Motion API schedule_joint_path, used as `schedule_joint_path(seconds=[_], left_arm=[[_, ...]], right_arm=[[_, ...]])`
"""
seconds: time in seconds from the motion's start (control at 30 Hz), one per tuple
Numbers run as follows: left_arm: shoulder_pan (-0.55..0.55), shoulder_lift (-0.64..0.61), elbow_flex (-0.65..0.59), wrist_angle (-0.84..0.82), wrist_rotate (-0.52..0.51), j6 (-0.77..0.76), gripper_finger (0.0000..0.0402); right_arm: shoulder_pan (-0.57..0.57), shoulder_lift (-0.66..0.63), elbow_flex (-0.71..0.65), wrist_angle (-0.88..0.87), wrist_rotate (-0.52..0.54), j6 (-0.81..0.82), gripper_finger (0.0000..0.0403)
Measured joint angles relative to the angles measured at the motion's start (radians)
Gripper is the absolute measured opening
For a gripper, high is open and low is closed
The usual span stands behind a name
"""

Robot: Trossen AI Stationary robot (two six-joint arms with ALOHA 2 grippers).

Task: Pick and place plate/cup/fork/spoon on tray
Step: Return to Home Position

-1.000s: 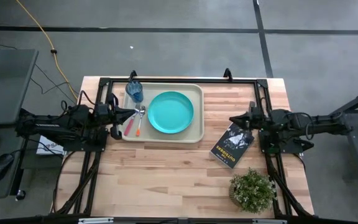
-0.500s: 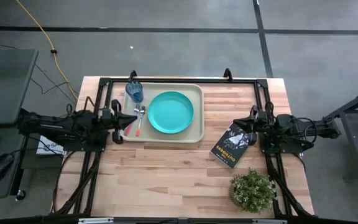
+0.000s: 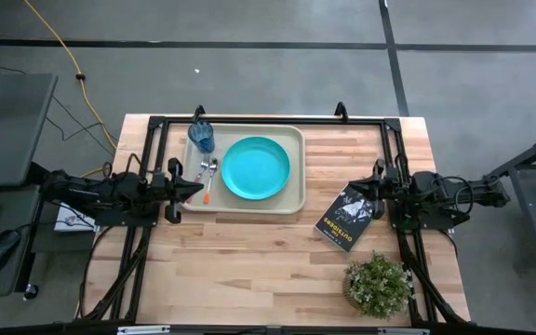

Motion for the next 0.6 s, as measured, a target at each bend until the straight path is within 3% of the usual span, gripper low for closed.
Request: schedule_joint_path(seconds=[0.27, 0.6], left_arm=[[-0.005, 0.000, 0.000, -0.008, 0.003, -0.006, 0.0000], [-0.004, 0.005, 0.000, -0.039, -0.008, 0.024, 0.0000]], right_arm=[[0.004, 0.007, -0.110, 0.175, -0.078, -0.028, 0.0000], [0.079, 0.006, -0.110, 0.211, -0.043, -0.123, 0.0000]])
